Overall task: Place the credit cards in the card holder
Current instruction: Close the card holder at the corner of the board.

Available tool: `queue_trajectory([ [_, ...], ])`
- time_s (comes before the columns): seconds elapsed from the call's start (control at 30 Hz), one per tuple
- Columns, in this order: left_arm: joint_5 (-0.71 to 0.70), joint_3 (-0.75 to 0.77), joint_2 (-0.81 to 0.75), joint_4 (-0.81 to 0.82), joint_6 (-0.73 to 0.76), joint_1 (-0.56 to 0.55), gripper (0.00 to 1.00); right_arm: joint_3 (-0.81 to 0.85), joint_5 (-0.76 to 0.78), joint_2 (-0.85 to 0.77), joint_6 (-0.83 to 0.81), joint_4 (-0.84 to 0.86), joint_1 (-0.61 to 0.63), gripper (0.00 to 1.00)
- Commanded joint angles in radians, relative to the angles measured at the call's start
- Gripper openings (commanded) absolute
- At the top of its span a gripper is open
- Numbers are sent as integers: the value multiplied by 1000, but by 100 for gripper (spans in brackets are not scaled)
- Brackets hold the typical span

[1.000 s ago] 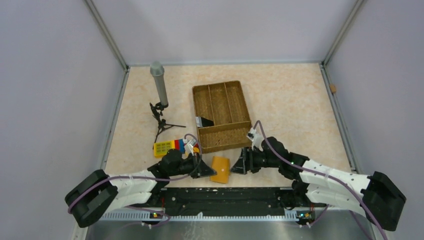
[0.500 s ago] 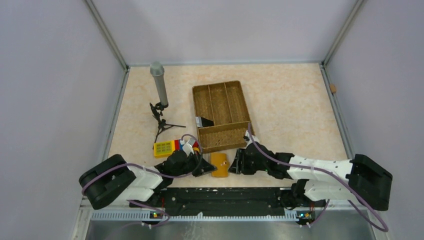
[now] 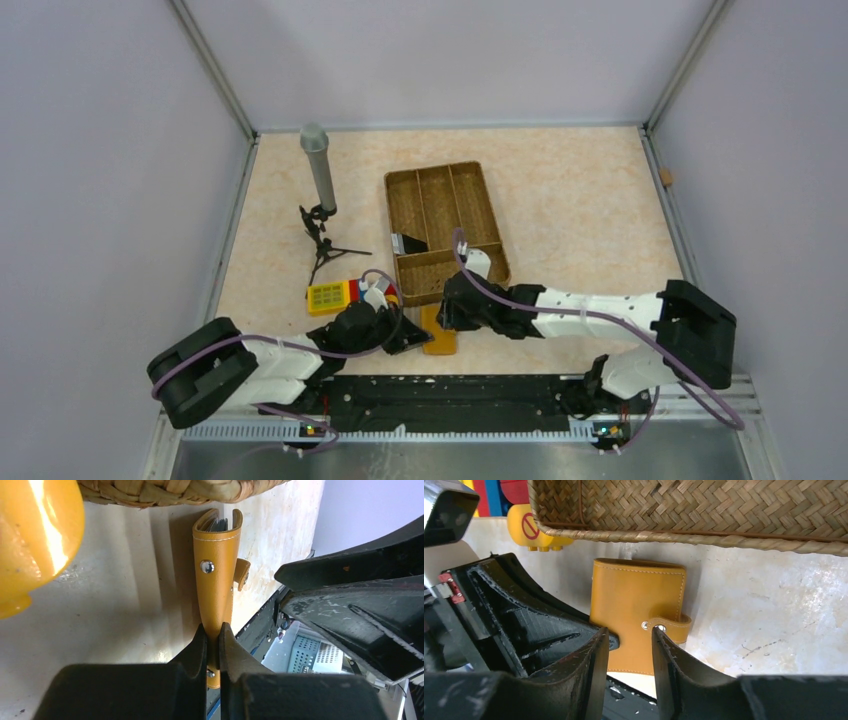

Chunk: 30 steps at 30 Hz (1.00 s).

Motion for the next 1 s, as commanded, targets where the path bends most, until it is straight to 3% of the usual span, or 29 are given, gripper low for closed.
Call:
queue_trajectory([
  [0.0,-49,6,-16,-133,34,-7,0,118,87,86,-21,-138,44,35],
  [0.4,-41,15,5,-127,40,-13,0,183,108,201,2,-206,60,33],
  [0.97,-21,27,56,-104,43,-16,0,128,38,206,-45,-39,60,36],
])
